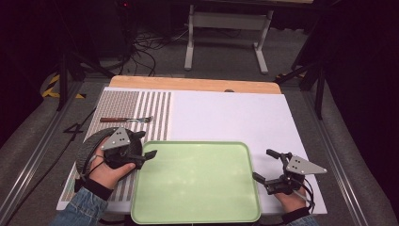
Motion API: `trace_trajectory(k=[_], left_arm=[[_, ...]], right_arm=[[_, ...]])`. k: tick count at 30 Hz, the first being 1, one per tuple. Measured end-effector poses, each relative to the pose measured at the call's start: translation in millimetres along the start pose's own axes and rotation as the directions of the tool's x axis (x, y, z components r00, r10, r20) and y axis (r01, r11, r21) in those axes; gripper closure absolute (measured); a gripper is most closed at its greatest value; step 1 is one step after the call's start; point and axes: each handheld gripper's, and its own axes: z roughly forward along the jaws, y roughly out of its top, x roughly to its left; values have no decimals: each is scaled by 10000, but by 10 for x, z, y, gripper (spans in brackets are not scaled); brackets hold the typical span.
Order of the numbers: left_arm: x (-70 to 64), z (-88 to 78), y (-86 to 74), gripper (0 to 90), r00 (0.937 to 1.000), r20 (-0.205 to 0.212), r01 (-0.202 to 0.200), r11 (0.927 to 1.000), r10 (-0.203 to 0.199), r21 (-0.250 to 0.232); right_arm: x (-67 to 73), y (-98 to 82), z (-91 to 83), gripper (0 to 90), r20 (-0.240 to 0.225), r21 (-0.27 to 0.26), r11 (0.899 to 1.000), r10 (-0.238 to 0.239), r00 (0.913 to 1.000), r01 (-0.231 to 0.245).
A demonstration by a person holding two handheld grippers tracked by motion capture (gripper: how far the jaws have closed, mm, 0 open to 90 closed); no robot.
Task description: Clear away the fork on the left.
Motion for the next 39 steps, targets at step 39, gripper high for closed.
trace_trajectory(k=[39], left_arm=[[1043, 144, 309, 109, 9900, -167, -1239, 9183, 1404, 3760]], right_arm=[[-21, -28, -1, 4, 28, 157, 9998, 129, 9999, -130]])
